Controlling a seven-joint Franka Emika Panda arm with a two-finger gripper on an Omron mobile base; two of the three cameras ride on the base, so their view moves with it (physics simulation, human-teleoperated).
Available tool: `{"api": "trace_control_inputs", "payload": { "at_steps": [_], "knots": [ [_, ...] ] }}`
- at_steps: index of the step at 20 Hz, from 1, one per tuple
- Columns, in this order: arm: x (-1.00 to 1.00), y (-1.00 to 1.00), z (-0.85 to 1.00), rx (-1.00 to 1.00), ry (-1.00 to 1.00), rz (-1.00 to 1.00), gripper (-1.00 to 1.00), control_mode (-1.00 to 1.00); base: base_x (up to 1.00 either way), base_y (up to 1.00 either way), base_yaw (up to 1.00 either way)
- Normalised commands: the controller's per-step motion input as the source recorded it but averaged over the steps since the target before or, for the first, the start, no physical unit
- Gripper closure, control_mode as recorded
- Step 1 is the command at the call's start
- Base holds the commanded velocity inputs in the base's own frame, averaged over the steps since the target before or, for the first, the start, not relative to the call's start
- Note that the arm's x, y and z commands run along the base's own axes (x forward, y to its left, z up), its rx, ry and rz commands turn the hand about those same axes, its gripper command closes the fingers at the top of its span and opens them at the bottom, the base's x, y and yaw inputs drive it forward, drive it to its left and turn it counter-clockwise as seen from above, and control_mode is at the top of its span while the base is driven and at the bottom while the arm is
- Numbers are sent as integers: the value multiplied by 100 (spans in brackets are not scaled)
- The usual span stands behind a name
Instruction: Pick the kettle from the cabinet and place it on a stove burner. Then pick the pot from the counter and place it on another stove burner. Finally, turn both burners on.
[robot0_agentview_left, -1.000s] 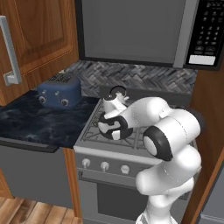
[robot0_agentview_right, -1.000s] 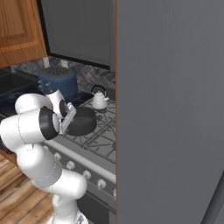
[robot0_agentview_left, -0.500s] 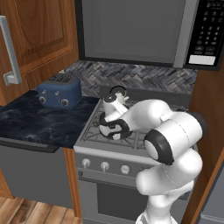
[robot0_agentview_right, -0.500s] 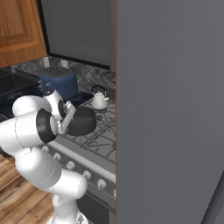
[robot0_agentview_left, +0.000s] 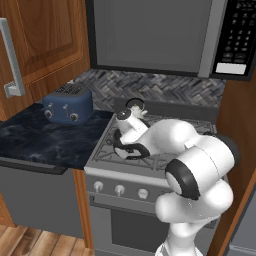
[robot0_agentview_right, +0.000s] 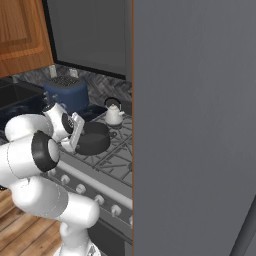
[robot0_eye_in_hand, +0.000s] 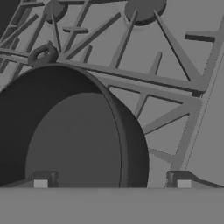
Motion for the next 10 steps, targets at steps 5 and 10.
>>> {"api": "trace_control_inputs", "payload": {
  "at_steps": [5,10],
  "knots": [
    [-3,1,18,-13,-9,0,-100,-100,0,0,0],
    [-15,10,5,-11,-7,0,-100,-100,0,0,0]
  ]
}}
